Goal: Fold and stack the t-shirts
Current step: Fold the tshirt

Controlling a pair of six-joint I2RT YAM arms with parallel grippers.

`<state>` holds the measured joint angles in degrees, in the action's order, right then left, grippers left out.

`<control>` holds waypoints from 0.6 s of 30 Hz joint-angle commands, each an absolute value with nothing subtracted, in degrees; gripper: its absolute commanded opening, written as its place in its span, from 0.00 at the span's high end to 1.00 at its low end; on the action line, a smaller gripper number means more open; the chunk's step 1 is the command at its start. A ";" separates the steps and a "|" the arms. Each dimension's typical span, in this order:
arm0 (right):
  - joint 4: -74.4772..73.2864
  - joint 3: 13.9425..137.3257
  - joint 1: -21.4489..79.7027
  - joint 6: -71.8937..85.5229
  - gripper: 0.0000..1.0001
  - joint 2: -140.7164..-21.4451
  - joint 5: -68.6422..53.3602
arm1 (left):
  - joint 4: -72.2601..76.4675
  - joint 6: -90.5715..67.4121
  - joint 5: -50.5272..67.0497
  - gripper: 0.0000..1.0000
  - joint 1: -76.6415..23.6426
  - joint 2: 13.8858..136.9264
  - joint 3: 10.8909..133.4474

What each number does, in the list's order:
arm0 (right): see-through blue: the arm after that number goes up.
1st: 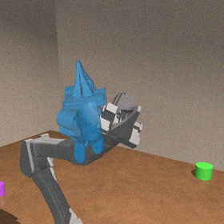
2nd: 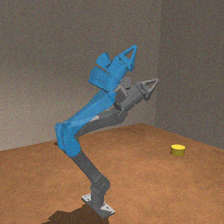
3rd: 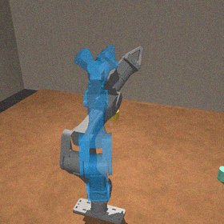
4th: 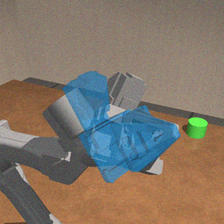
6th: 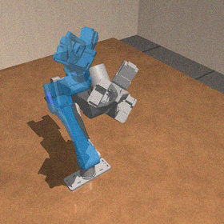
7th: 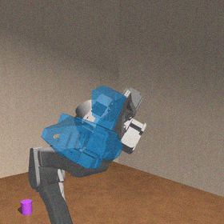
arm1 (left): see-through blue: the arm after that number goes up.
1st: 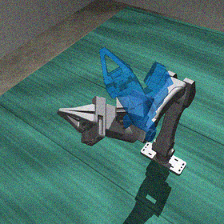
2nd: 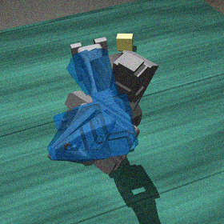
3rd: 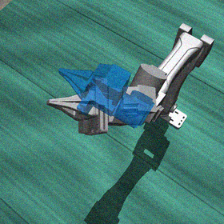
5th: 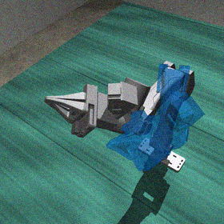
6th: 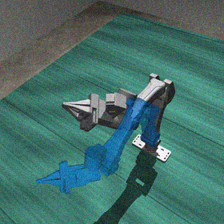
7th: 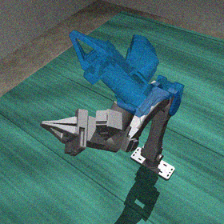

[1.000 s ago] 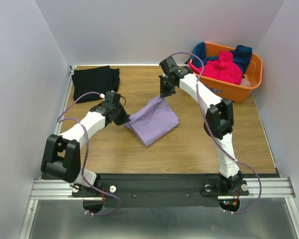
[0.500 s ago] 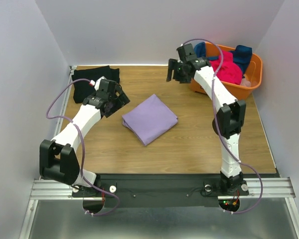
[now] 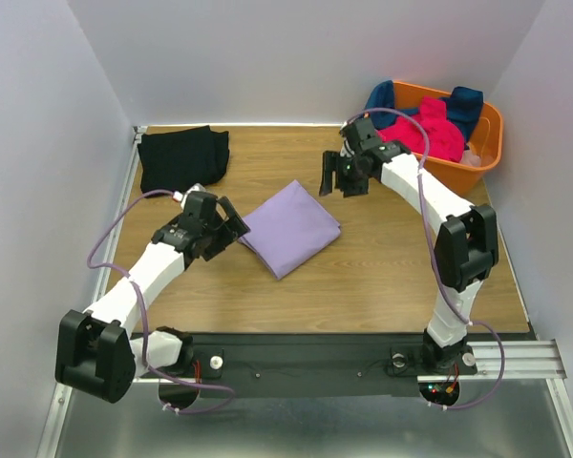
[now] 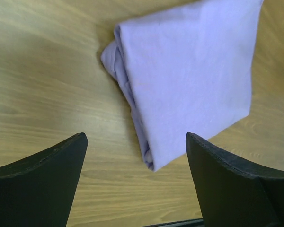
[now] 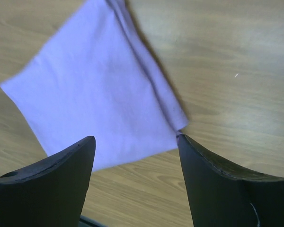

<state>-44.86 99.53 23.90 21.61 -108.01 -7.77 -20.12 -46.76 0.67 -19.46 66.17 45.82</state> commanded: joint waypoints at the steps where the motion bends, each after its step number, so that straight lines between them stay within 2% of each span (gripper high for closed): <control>1: -39.55 94.05 26.63 21.62 0.24 -105.47 -11.42 | -15.04 -48.51 3.51 0.04 -22.41 64.60 41.32; 4: -38.68 91.85 27.51 21.71 0.24 -106.08 -12.30 | -10.04 -50.36 7.37 0.03 -23.64 64.25 37.19; 11: -37.88 91.49 29.61 21.18 0.25 -109.42 -14.15 | -8.62 -52.91 4.75 0.01 -25.58 64.25 34.37; 18: -36.74 90.01 29.97 21.01 0.25 -112.14 -14.15 | 1.47 -53.88 5.01 0.02 -25.66 65.82 30.59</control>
<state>-39.40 90.56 29.41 21.80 -110.96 -13.67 -6.11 -53.10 5.34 -25.41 65.80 32.38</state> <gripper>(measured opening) 0.751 0.985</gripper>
